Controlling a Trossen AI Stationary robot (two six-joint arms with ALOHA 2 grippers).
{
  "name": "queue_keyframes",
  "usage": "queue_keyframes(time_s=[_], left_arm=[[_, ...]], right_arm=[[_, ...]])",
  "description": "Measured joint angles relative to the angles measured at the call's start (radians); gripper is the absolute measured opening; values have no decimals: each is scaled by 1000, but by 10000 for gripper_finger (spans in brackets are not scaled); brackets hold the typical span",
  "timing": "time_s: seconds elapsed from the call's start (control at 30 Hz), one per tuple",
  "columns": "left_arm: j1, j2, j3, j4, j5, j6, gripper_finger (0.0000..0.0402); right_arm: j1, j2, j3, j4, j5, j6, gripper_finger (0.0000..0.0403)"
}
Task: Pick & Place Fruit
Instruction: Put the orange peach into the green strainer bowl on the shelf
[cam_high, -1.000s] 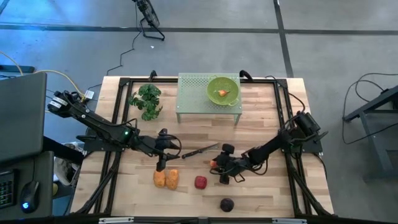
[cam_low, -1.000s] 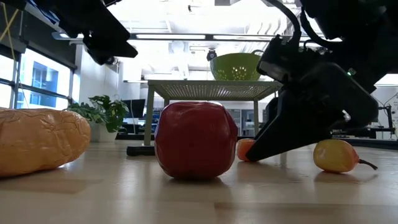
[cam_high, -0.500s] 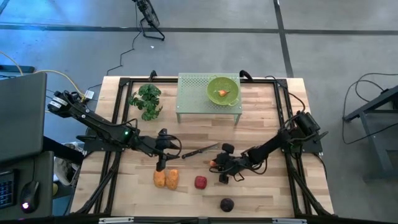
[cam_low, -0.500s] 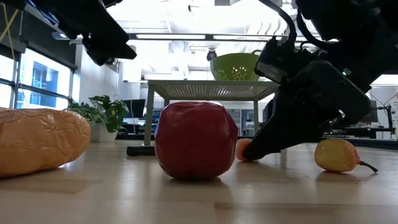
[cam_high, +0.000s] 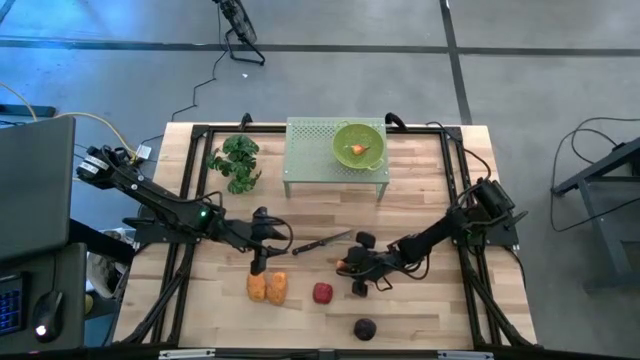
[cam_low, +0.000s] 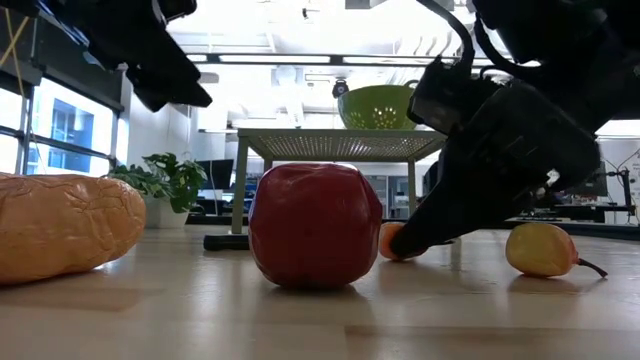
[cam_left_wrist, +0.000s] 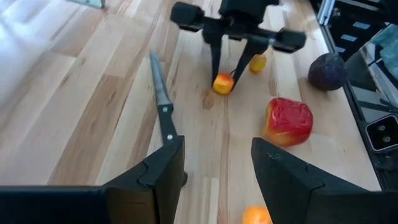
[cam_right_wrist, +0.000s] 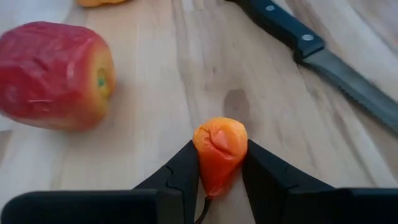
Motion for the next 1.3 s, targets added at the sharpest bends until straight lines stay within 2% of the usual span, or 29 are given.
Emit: queue_keyframes(time_s=[0.43, 0.7, 1.3], left_arm=[[0, 0, 0, -91, 1, -47, 184], [0, 0, 0, -114, 21, -47, 184], [0, 0, 0, -114, 21, -47, 184]], right_arm=[[1, -24, 0, 70, -21, 0, 95], [-19, -140, 0, 68, 45, -50, 95], [-111, -392, 0, 53, 2, -132, 95]])
